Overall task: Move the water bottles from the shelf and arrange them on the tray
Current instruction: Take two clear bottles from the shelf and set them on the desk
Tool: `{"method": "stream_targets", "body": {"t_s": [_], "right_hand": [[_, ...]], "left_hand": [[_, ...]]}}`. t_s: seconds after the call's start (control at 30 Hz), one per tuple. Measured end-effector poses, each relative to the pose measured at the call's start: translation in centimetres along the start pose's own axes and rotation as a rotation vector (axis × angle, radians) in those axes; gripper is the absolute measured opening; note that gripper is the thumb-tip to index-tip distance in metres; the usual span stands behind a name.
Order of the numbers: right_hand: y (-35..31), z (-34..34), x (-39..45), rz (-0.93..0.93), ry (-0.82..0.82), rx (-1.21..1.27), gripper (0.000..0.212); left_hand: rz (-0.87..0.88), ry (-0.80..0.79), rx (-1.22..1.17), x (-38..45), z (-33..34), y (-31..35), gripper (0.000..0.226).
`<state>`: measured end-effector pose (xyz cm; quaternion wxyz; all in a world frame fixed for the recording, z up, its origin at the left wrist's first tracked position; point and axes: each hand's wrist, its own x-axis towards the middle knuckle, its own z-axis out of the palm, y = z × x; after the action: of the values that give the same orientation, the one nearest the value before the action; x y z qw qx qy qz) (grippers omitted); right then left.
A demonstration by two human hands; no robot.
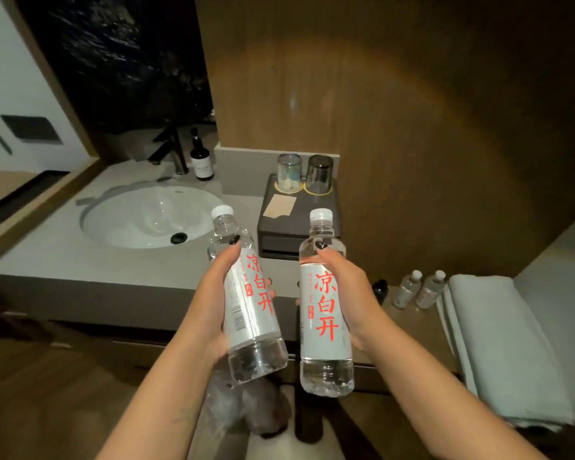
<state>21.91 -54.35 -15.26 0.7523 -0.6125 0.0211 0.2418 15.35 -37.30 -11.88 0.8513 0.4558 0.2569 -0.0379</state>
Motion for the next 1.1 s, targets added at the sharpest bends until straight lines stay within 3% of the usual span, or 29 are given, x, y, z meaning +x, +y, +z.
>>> {"method": "stream_targets", "body": {"t_s": [0.2,0.43,0.57,0.9,1.1], "right_hand": [[3.1,11.3,2.7,0.045,-0.009,-0.02,0.071],[4.6,22.6,8.0,0.031,-0.148,-0.108,0.049],[4.8,28.4,11.6,0.032,-0.201,-0.118,0.029],[4.6,42.6,22.1,0.083,-0.264,-0.182,0.036],[5.7,51.0,26.5,0.119,-0.32,-0.232,0.034]], "left_hand": [[-0.015,0.051,0.073,-0.3,-9.4,5.4,0.049],[0.008,0.151,0.041,1.0,-19.5,10.4,0.056],[0.056,0.234,0.062,3.0,-23.6,13.5,0.046],[0.221,0.308,0.262,9.0,-34.3,23.7,0.043],[0.214,0.253,0.187,12.3,-41.3,29.5,0.034]]}}
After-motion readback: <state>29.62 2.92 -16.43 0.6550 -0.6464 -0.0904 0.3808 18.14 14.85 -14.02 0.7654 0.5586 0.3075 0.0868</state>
